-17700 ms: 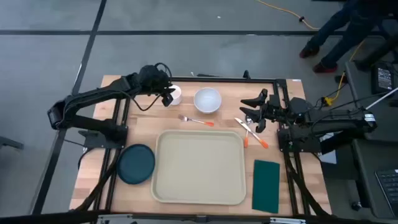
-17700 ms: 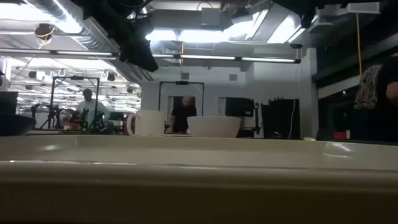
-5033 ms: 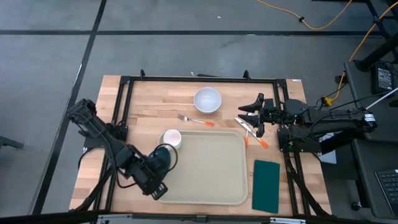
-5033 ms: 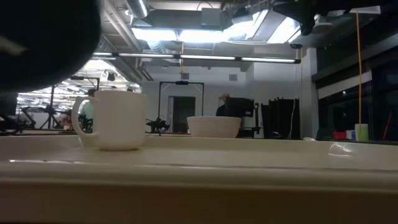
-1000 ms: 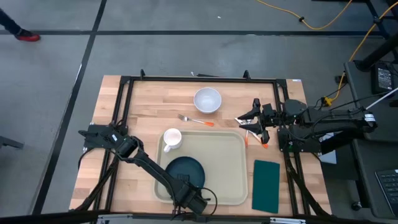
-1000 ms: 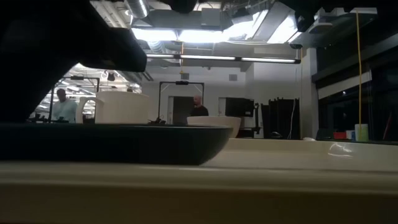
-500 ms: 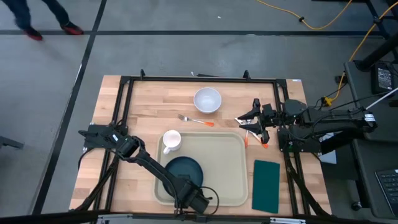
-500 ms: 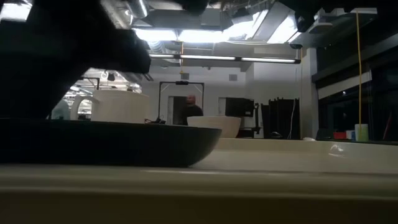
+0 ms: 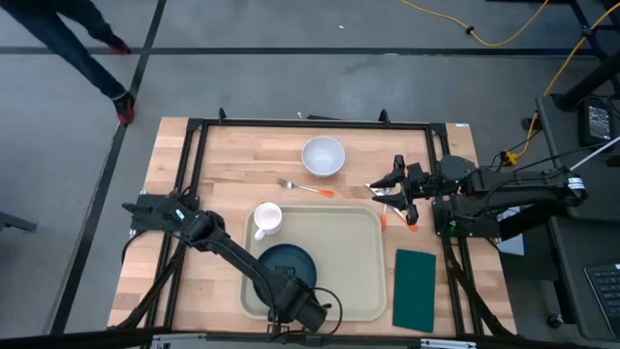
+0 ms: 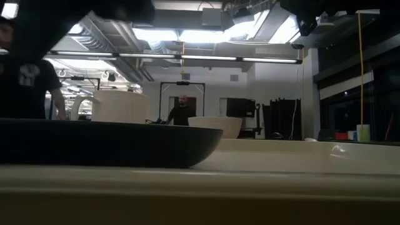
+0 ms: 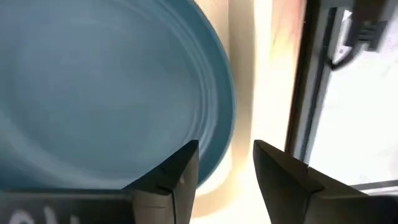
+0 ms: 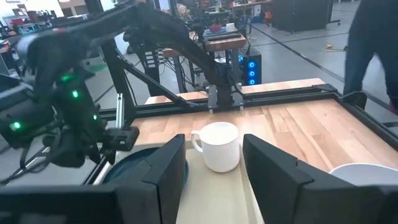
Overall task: Set up tray
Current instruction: Put the white bowl on top of the black plate on the serving tray
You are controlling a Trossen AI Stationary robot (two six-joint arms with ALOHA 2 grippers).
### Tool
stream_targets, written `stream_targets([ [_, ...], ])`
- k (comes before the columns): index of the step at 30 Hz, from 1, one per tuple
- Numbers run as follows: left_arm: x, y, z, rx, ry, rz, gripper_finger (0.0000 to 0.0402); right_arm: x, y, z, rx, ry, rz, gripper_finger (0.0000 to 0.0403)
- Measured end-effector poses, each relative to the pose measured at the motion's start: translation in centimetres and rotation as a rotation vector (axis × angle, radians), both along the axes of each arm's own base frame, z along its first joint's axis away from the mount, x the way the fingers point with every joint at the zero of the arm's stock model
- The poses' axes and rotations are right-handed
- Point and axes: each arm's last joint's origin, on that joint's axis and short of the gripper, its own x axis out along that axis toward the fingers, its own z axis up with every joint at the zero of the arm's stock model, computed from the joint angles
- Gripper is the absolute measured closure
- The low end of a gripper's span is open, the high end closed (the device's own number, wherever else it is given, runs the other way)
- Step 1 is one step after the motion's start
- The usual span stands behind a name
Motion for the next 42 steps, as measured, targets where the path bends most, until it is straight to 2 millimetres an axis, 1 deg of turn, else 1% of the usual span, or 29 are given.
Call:
stream_targets([
  [3,-0.1,0.8,1.9,0.023,0.022,0.023,0.0242,0.0,0.0,0.0,0.0,0.0,0.0,0.0234],
  [6,0.4,1.9,3.9,0.003,-0.048,0.087,0.024,0.0,0.0,0.0,0.0,-0.001,0.0,0.0234],
  [8,0.4,3.3,5.6,0.009,-0.082,0.172,0.0243,0.0,0.0,0.1,0.001,-0.005,-0.001,0.0234],
  [11,0.3,5.6,8.2,0.003,-0.14,0.248,0.025,0.0,0.0,0.1,0.001,-0.009,-0.001,0.0234],
  [14,-0.1,8.2,11.1,0.027,-0.238,0.336,0.0257,0.0,0.0,0.1,0.001,-0.013,-0.001,0.0234],
  [19,-1.7,13.1,16.1,0.117,-0.438,0.447,0.026,0.0,0.0,0.4,-0.022,-0.045,0.0,0.0234],
  [22,-2.8,16.3,18.7,0.215,-0.556,0.471,0.026,0.0,0.0,0.6,-0.05,-0.063,-0.001,0.0234],
  [25,-3.5,19.5,20.3,0.304,-0.623,0.457,0.026,0.0,0.0,0.8,-0.05,-0.09,-0.002,0.0234],
  [29,-3.2,23.8,20.8,0.355,-0.619,0.38,0.0253,-0.1,0.0,1.1,-0.088,-0.116,-0.001,0.0234],
  [32,-2.5,26.9,20.2,0.36,-0.587,0.284,0.0247,-0.1,0.0,1.1,-0.138,-0.127,0.0,0.0234],
  [37,0.0,31.4,17.4,0.351,-0.555,0.148,0.0235,-0.4,0.0,1.3,-0.151,-0.141,0.0,0.0234],
  [39,1.0,32.8,16.3,0.333,-0.547,0.098,0.0231,-0.6,0.0,1.4,-0.151,-0.145,0.0,0.0234],
  [42,2.6,34.6,13.8,0.319,-0.486,0.024,0.0225,-0.8,0.0,1.6,-0.15,-0.159,-0.001,0.0234],
])
